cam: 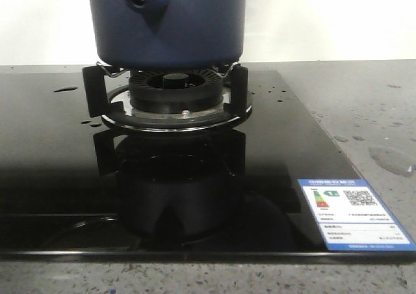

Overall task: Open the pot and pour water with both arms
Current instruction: 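Close the right gripper on the rim of the blue bowl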

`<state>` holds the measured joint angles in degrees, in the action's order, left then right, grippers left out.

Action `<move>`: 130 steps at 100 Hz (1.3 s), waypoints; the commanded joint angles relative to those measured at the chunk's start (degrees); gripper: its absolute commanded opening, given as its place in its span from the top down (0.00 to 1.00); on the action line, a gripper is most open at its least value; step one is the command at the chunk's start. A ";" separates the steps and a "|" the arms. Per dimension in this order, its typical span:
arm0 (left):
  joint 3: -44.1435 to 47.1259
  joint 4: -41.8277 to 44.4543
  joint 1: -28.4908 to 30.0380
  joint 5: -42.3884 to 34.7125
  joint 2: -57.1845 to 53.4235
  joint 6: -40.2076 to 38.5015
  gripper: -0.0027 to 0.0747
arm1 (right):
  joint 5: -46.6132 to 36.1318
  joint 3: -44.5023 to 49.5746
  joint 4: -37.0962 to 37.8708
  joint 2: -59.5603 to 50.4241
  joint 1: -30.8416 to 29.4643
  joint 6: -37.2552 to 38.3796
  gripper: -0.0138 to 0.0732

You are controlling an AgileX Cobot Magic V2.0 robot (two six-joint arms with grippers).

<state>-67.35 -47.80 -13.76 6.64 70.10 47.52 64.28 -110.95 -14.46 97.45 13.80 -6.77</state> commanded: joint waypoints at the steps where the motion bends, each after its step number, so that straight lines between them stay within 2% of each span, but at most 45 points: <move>1: -2.29 -0.51 0.16 -5.64 -1.81 0.17 0.53 | -7.48 -3.62 -1.84 -1.17 2.51 -0.36 0.93; 20: -2.29 -0.51 0.16 -6.01 -1.81 0.17 0.53 | -16.46 -3.48 -1.84 0.76 6.05 -0.95 0.93; 32: -2.29 -0.38 0.16 -6.14 -1.81 0.17 0.53 | -26.09 0.28 -1.73 0.23 7.19 -4.07 0.91; 46: -2.29 -0.38 0.16 -6.14 -1.81 0.17 0.53 | -40.18 9.57 -1.73 -2.45 8.28 -8.12 0.90; 61: -2.29 -0.38 0.16 -6.14 -1.81 0.17 0.53 | -59.48 22.07 -1.73 -7.11 10.26 -12.11 0.90; 77: -2.29 -0.38 0.16 -6.14 -1.81 0.17 0.53 | -75.81 31.21 0.85 -10.01 12.23 -12.25 0.91; 96: -2.29 -0.38 0.16 -6.14 -1.81 0.17 0.53 | -87.63 36.35 3.27 -10.69 13.37 -12.25 0.91; 130: -2.29 -0.38 0.16 -6.14 -1.81 0.17 0.53 | -98.08 37.13 5.07 -10.59 14.33 -12.25 0.91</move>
<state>-67.35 -47.80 -13.76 5.03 70.10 47.56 -25.64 -72.05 -10.48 90.05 28.06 -18.76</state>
